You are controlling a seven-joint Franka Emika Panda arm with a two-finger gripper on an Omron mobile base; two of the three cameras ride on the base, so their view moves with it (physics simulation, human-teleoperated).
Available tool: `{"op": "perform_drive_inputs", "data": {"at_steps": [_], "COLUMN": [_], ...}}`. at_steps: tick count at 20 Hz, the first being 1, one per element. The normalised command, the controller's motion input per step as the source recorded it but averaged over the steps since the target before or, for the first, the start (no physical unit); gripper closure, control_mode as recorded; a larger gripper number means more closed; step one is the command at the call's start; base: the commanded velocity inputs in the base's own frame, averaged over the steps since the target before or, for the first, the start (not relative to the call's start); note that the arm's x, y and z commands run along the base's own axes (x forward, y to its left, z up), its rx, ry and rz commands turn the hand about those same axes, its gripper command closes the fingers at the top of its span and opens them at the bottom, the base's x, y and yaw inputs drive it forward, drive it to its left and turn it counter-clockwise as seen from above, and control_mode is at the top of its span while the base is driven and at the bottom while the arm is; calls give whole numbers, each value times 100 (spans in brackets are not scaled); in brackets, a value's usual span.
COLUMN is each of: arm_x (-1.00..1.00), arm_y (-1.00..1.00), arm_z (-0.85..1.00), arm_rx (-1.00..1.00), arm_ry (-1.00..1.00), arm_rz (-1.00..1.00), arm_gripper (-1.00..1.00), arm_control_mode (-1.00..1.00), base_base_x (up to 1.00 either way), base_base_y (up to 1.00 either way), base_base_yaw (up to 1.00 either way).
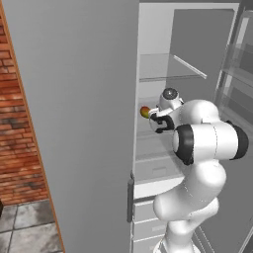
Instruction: Open the fridge, remove the mango, potato, and fish, and place them on any counter.
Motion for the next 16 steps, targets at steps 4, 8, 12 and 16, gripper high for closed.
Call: {"op": "perform_drive_inputs", "data": {"at_steps": [4,8,12,16], "arm_x": [32,0,-9,-65], "arm_y": [0,0,0,1], "arm_z": [-23,-43,-49,-39], "arm_rx": [0,0,0,0], "arm_ry": [0,5,3,0], "arm_rz": [3,0,0,0], "arm_gripper": [-100,100,100,100], "arm_control_mode": [-100,-100,-100,-100], "base_base_x": [0,0,0,0], "base_base_y": [0,0,0,0], "base_base_yaw": [0,0,0,0]}}
